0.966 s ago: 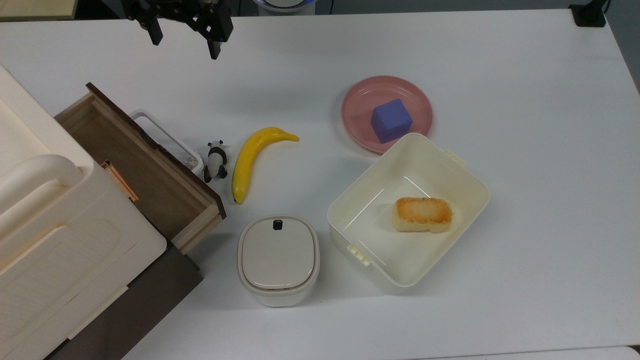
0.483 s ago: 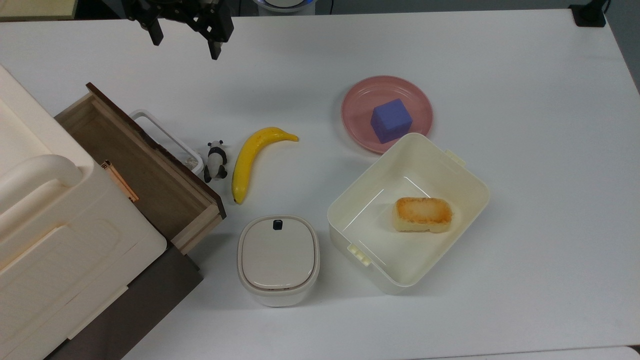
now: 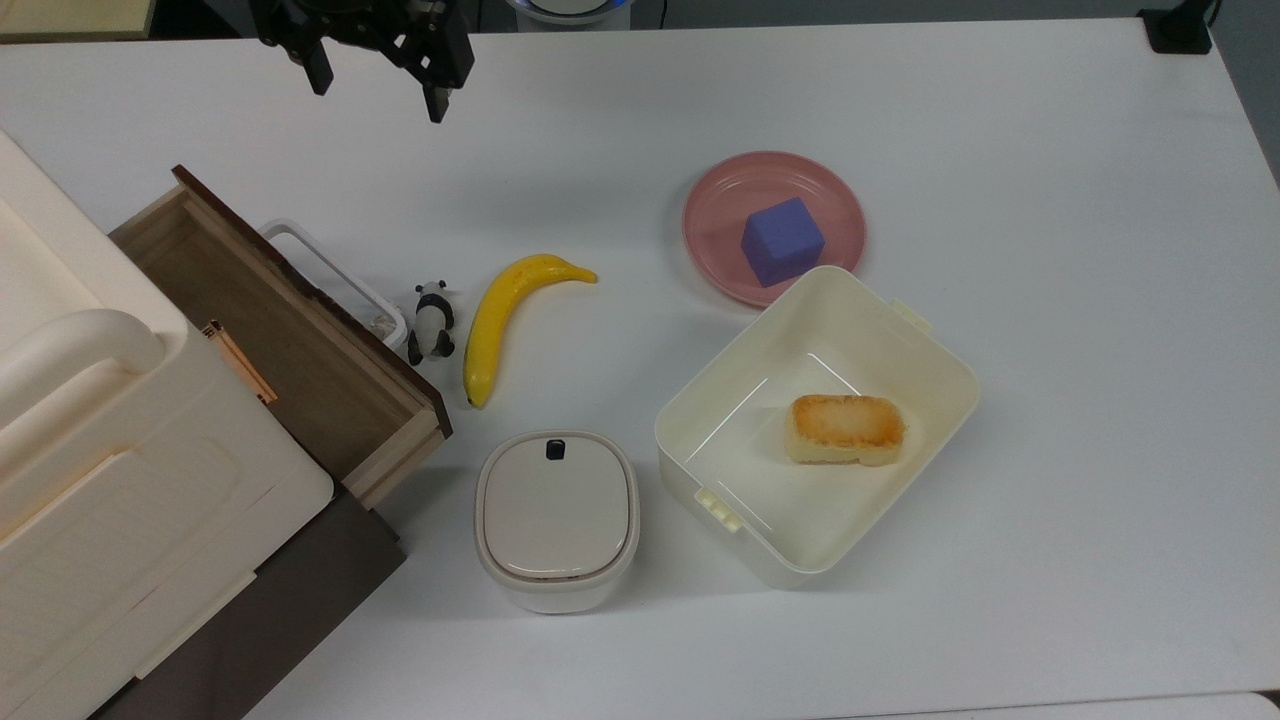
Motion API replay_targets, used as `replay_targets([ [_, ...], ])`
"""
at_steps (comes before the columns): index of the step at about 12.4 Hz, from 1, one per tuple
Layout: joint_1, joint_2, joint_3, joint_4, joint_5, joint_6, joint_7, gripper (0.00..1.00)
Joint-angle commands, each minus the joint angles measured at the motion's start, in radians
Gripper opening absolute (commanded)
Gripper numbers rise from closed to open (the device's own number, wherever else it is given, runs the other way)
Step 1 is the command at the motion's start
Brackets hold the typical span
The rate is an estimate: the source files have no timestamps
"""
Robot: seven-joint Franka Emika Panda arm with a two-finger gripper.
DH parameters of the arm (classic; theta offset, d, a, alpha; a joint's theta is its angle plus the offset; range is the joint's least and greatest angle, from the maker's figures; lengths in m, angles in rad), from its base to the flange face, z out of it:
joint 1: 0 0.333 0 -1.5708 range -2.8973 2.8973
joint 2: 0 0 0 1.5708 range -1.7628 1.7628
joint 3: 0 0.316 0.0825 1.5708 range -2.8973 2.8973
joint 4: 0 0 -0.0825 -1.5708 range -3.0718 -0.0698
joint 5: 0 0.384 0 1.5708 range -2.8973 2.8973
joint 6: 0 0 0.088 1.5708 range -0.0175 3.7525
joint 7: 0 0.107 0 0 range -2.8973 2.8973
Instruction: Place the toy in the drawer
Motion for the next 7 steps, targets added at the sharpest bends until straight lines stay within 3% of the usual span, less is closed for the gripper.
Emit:
replay_targets([
  [1,0.012,-0.007,0.009,-0.025,-0.005,-0.039,0.008,1.00],
  [7,0.017,0.002,0.009,-0.026,-0.005,-0.028,0.000,1.00],
])
